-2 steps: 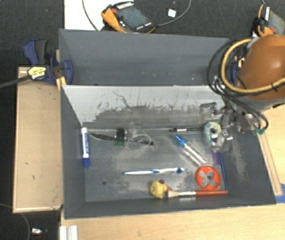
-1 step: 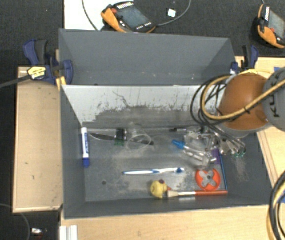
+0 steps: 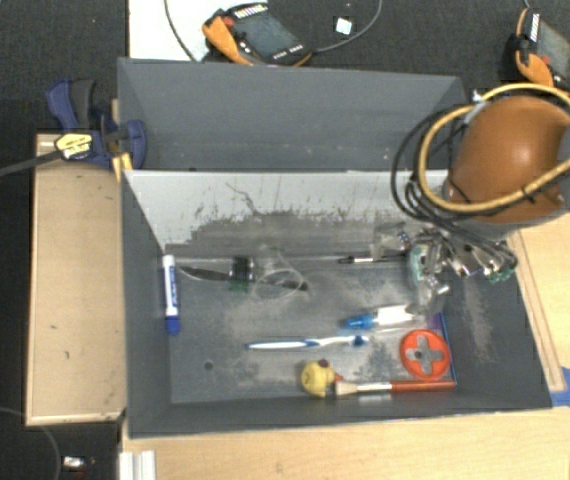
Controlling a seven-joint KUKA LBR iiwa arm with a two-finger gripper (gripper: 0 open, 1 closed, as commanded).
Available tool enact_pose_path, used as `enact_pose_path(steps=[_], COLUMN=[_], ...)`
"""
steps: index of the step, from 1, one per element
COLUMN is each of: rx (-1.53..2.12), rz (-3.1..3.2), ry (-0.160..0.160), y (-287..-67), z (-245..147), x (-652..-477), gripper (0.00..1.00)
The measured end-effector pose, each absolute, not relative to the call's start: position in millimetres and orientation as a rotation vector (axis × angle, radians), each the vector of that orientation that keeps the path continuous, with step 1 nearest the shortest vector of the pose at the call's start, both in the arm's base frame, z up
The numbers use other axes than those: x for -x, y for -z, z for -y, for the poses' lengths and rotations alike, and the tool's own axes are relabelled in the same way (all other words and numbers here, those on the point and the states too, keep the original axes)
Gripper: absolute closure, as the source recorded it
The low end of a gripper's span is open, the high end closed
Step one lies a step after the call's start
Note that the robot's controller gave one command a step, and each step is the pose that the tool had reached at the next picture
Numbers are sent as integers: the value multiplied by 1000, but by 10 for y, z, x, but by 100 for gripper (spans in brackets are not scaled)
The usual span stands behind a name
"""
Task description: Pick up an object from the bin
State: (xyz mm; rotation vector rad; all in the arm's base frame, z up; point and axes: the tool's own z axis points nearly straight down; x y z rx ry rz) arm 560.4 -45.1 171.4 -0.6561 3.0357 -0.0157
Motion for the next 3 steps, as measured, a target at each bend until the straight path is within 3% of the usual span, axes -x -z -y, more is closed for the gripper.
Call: enact_pose_path(steps=[1,3], rx=[622,707], rz=[-3076,-3039], ry=[-1,6], y=[-670,-916], z=[816,638], x=[-5502,-5590], gripper=[0,0])
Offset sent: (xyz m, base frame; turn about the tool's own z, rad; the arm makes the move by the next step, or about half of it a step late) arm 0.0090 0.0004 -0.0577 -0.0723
